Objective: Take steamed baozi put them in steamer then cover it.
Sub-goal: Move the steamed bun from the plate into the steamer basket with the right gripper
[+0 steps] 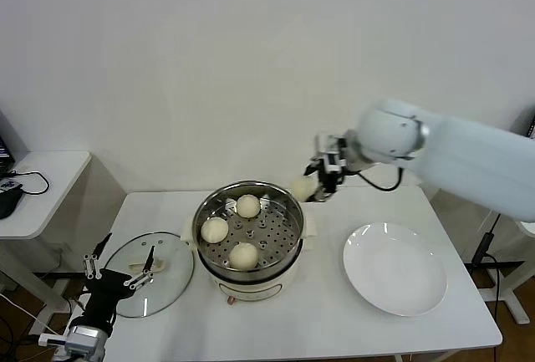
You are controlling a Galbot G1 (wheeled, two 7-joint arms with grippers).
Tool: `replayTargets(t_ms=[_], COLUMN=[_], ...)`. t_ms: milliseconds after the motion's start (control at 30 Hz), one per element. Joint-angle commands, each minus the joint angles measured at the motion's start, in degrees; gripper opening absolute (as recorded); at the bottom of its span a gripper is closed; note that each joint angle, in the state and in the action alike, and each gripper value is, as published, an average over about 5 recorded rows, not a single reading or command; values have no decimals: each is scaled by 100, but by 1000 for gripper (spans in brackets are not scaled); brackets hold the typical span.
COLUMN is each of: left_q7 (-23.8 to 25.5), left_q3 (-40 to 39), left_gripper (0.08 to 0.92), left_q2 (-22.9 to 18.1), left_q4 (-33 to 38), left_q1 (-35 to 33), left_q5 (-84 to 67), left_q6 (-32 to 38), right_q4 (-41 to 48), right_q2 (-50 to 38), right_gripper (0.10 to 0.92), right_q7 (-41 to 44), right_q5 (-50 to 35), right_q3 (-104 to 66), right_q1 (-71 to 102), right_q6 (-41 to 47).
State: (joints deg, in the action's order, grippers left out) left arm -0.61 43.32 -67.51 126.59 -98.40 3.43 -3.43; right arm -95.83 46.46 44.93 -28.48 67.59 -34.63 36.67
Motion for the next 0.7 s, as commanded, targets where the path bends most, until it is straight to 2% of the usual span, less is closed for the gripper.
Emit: replayTargets(t_ms=[33, 400, 700], left_q7=[-3, -6, -8], left_q3=[43, 73, 113], left_gripper=[823, 823, 823], left_q2=[4, -24, -22], left_q4=[-20, -21, -65], left_q1=[-6, -8, -30], left_q5=[11, 16, 8], left_q6=[8, 26, 38], right_q4=[352, 983, 1073], right_q2=[1255, 1529, 1535], right_gripper=[611, 611, 617], right_q7=[-833, -832, -738], right_q5=[-600, -146, 39], right_q3=[489, 406, 364], right_q1=[461, 1115, 1254], right_q6=[504, 499, 500])
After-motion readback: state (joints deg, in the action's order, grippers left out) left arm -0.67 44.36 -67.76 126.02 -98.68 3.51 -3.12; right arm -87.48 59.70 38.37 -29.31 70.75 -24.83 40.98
